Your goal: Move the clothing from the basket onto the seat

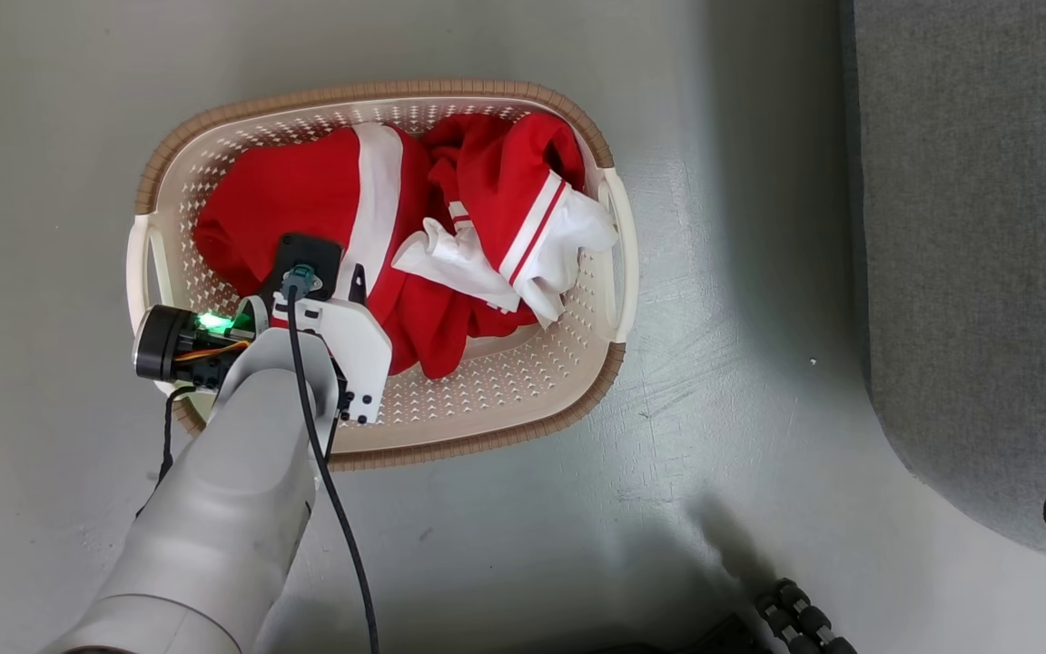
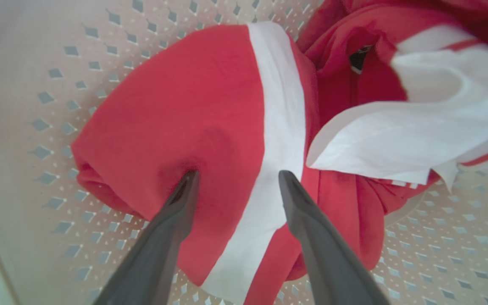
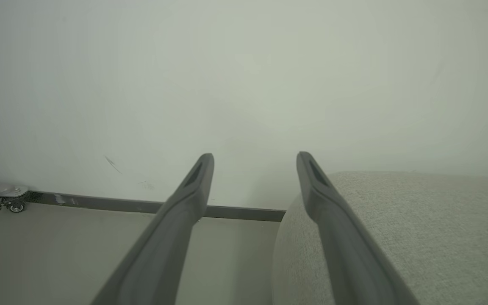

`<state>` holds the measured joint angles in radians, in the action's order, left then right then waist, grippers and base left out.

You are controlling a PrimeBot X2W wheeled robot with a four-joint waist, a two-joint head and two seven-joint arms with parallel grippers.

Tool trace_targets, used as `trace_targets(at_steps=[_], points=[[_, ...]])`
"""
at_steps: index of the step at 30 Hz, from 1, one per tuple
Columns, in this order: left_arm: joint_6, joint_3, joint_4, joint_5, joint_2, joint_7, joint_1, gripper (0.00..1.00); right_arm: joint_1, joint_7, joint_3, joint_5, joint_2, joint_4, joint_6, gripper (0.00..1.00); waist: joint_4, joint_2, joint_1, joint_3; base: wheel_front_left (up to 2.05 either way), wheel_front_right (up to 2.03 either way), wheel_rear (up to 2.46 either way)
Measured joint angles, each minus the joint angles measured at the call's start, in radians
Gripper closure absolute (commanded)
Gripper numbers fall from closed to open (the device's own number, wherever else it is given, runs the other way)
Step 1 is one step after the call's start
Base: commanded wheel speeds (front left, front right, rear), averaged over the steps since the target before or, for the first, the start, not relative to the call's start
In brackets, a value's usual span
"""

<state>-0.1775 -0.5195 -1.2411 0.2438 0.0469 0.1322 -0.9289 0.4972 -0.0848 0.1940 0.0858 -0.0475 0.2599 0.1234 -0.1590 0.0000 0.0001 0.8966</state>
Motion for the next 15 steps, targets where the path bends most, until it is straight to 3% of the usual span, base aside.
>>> trace_targets(at_steps=[8, 15], points=[[-0.008, 0.0, -0.004, 0.0, -0.008, 0.0, -0.008, 0.0, 0.0, 0.001, 0.003, -0.001, -0.002, 0.013, 0.0, 0.0, 0.003, 0.0, 0.0, 0.012, 0.0, 0.0, 0.0], [-0.016, 0.001, -0.008, 0.0, -0.012, 0.0, -0.017, 0.1, 0.0, 0.001, 0.001, -0.002, -0.003, 0.027, 0.0, 0.0, 0.006, 0.0, -0.0001, 0.02, 0.0, 0.0, 0.0]])
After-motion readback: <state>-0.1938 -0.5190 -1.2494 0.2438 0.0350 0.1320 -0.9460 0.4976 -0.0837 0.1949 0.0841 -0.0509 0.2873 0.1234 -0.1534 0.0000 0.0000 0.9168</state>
